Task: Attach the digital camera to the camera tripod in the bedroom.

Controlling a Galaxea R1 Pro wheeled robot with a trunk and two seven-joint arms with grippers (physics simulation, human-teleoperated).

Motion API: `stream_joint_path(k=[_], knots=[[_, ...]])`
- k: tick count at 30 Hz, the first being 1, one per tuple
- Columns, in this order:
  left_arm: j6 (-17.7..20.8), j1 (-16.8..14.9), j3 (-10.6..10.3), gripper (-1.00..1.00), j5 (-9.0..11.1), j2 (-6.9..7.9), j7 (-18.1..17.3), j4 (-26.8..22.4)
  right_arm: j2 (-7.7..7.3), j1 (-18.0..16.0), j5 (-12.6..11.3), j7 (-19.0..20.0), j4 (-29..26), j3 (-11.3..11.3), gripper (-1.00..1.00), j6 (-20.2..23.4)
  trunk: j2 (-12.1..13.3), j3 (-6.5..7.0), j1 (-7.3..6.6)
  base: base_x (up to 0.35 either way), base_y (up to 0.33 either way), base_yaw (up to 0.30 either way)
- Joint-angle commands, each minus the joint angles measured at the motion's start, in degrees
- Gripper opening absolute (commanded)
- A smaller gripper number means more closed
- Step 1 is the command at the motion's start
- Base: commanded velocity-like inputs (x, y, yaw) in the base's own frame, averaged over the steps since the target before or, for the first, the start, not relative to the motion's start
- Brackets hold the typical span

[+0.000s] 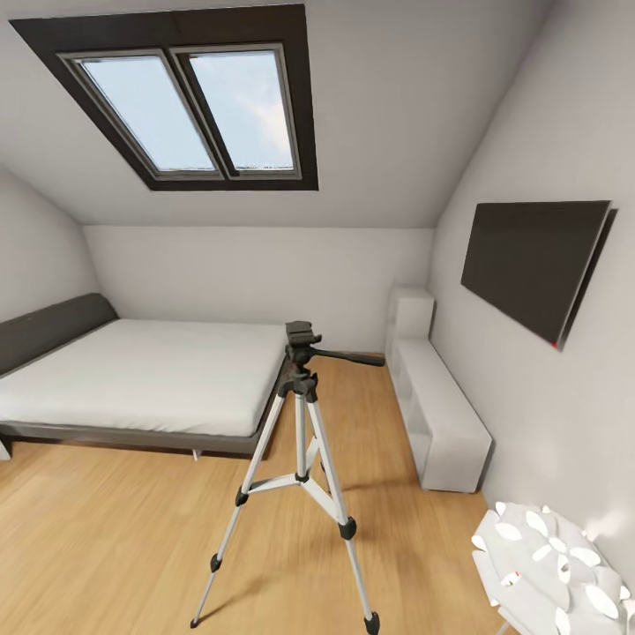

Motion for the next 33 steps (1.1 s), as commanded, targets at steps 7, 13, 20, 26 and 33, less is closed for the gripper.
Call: stream_joint_path(k=[7, 13, 20, 26, 33], knots=[[-0.1, 0.0, -0.5, -1.0, 0.5, 0.02, -0.3, 0.1, 0.0, 0.0, 0.5, -0.2, 0.2, -0.3, 1.0, -0.3, 0.0, -0.02, 0.02, 0.001, 0.0, 0.121], [-0.1, 0.0, -0.5, -1.0, 0.5, 0.02, -0.3, 0.1, 0.0, -0.1, 0.5, -0.2, 0.2, -0.3, 1.0, -0.3, 0.0, -0.02, 0.02, 0.0, 0.0, 0.17], [-0.1, 0.0, -0.5, -1.0, 0.5, 0.02, -0.3, 0.1, 0.0, -0.1, 0.5, -0.2, 0.2, -0.3, 1.0, -0.3, 0.0, -0.02, 0.02, 0.0, 0.0, 0.161], [-0.1, 0.0, -0.5, -1.0, 0.5, 0.02, -0.3, 0.1, -0.02, -0.1, 0.5, -0.2, 0.2, -0.3, 1.0, -0.3, 0.0, -0.02, 0.02, 0.0, 0.0, 0.098], [-0.1, 0.0, -0.5, -1.0, 0.5, 0.02, -0.3, 0.1, -0.01, -0.1, 0.5, -0.2, 0.2, -0.3, 1.0, -0.3, 0.0, -0.02, 0.02, 0.0, -0.003, 0.013]])
